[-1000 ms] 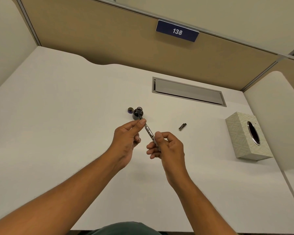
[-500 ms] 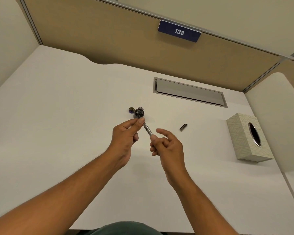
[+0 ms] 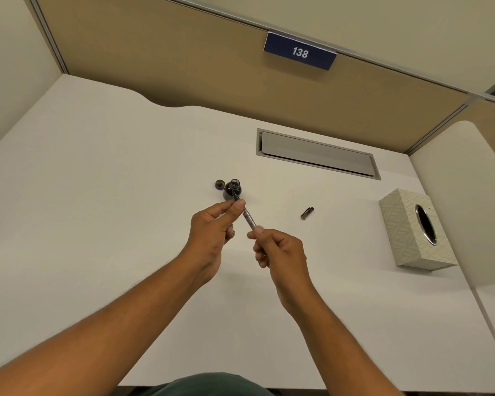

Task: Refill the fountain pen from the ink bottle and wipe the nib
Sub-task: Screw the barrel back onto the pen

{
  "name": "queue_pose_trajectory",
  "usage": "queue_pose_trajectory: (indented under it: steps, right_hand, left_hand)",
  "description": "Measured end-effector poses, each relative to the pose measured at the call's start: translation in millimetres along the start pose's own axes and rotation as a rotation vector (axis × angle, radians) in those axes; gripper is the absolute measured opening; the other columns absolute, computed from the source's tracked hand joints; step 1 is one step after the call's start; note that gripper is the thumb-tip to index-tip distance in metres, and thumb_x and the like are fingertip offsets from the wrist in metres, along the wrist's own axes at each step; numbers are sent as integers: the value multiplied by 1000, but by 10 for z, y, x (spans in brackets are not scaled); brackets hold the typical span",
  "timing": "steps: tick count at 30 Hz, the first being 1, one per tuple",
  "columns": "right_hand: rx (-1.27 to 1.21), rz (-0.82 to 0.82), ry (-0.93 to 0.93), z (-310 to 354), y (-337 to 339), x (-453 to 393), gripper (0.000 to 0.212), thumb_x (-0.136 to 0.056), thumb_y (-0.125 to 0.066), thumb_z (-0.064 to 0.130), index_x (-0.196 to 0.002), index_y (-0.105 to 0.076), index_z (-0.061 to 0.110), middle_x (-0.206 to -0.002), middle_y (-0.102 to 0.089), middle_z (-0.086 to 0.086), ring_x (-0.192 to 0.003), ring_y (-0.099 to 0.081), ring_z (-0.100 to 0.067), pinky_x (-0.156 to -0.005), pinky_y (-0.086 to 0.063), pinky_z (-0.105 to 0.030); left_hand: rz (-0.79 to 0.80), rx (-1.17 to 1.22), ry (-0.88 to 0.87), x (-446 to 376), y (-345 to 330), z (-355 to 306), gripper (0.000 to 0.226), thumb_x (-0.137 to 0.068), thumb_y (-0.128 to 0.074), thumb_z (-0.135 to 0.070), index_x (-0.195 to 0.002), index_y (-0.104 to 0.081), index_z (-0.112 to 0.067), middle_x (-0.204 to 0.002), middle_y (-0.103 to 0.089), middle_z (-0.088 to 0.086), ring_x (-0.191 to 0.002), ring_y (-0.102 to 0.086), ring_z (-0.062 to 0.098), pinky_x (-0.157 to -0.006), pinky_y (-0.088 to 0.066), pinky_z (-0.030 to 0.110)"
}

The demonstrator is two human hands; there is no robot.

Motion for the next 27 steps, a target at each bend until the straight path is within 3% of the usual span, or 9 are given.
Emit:
queue_pose_trajectory:
  steps: [4, 6, 8, 10, 12, 16, 20, 22, 27]
  right_hand:
    - [-71, 59, -63, -44, -34, 24, 38, -105, -56, 42, -95, -83, 18, -72, -64, 3, -61, -54, -10, -57, -45, -21]
    - [-47, 26, -17, -31, -4, 13, 21, -100, -66, 39, -106, -80, 24, -77, -68, 3, -67, -59, -11, -60, -49, -22]
    - [-14, -5, 42, -27, 37, 6, 23, -94, -75, 31, -116, -73, 29, -80, -74, 3, -69, -67, -12, -63, -54, -21]
    - [-16, -17, 65, -14, 63, 2, 20, -94, -76, 28, -112, -68, 25, -83, -80, -2, -69, -72, -13, -63, -55, -22]
    - [-45, 19, 50, -20, 51, 3, 11, -100, -68, 28, -103, -66, 18, -85, -81, -8, -69, -73, -16, -63, -55, -27]
    - [-46, 72, 2, -64, 62, -5, 28, -107, -54, 35, -97, -71, 15, -87, -81, -6, -72, -72, -13, -62, -55, -26]
    - [66, -18, 102, -53, 234, -40, 8, -93, -75, 36, -99, -76, 32, -88, -76, 9, -80, -69, -8, -65, -58, -21]
    - [139, -65, 159, -38, 335, -54, 18, -85, -83, 34, -100, -74, 37, -83, -75, 11, -80, -69, -5, -69, -57, -18]
    - [183, -9, 174, -95, 501, -123, 2, -92, -77, 31, -92, -76, 32, -83, -76, 12, -74, -73, -9, -70, -57, -27]
  left_hand:
    - [7, -6, 7, 15, -20, 18, 59, -61, -91, -50, -109, -84, -17, -59, -53, -13, -55, -41, 11, -71, -48, 27]
    - [-7, -7, 4, 28, -19, 22, 52, -64, -90, -48, -106, -85, -19, -66, -55, -9, -57, -41, 11, -74, -48, 30]
    - [-25, -9, 2, 40, -17, 26, 40, -70, -90, -45, -102, -86, -22, -78, -54, 2, -59, -39, 13, -77, -47, 32]
    - [-35, -11, -3, 48, -20, 28, 33, -74, -89, -42, -101, -86, -23, -83, -52, 6, -59, -39, 13, -77, -47, 34]
    - [-36, -11, -2, 54, -29, 44, 41, -70, -90, -46, -103, -86, -22, -71, -50, 0, -57, -39, 13, -76, -47, 33]
    - [-40, 1, 6, 53, -50, 106, 47, -65, -90, -48, -104, -85, -21, -58, -47, -8, -53, -41, 10, -73, -48, 31]
    - [-73, -13, 27, 53, -86, 209, 30, -79, -89, -38, -103, -86, -21, -59, -49, -9, -54, -42, 10, -72, -48, 31]
    - [-82, -16, 34, 64, -129, 261, 24, -80, -89, -36, -100, -86, -23, -60, -50, -9, -54, -43, 10, -72, -48, 30]
    - [-88, -36, 42, 72, -264, 394, 23, -82, -88, -36, -102, -86, -24, -58, -48, -10, -53, -43, 10, -71, -48, 29]
Point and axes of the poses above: each hand's wrist, its own x-axis away from the middle knuckle, its own y-axis out of the back of the hand, z = x × y, the point moved 7 cm from there along -x, towards the middle knuckle
